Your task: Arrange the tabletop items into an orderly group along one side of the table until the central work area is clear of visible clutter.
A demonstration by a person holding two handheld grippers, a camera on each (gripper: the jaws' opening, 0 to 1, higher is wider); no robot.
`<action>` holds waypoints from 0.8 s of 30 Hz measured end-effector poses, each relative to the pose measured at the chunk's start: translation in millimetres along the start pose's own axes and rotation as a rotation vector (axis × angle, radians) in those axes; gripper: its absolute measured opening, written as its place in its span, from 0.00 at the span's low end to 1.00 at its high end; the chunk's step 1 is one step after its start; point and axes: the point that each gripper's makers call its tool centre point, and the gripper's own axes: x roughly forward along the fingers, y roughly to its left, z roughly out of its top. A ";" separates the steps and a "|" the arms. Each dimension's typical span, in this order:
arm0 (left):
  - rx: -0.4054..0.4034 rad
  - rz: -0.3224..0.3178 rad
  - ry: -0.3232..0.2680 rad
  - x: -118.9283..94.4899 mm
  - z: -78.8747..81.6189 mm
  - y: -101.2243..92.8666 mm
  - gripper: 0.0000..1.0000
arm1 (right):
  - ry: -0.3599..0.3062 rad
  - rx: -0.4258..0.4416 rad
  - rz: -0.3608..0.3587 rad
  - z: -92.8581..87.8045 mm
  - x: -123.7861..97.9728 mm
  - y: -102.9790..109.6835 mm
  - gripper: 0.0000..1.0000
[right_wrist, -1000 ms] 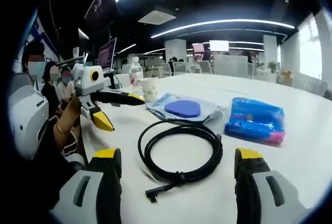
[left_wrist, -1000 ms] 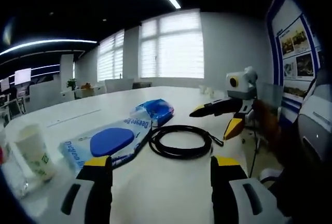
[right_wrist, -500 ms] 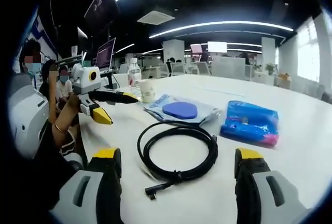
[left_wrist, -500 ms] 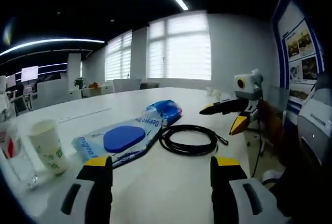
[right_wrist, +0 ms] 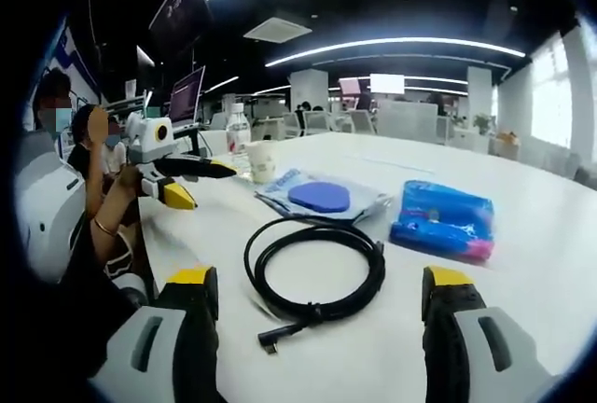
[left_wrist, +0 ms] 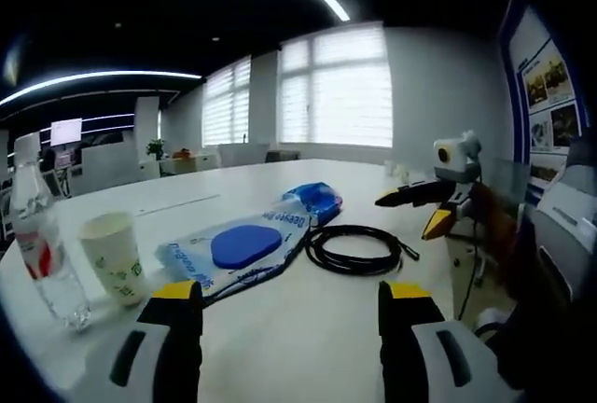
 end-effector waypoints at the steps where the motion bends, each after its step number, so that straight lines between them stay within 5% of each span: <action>1: -0.001 0.004 -0.001 -1.1 0.2 0.9 0.76 | 0.000 0.000 -0.002 0.4 -0.5 -0.6 0.87; 24: -0.022 0.091 -0.003 -32.2 -0.2 23.6 0.75 | 0.019 -0.011 -0.026 3.9 -9.2 -6.3 0.88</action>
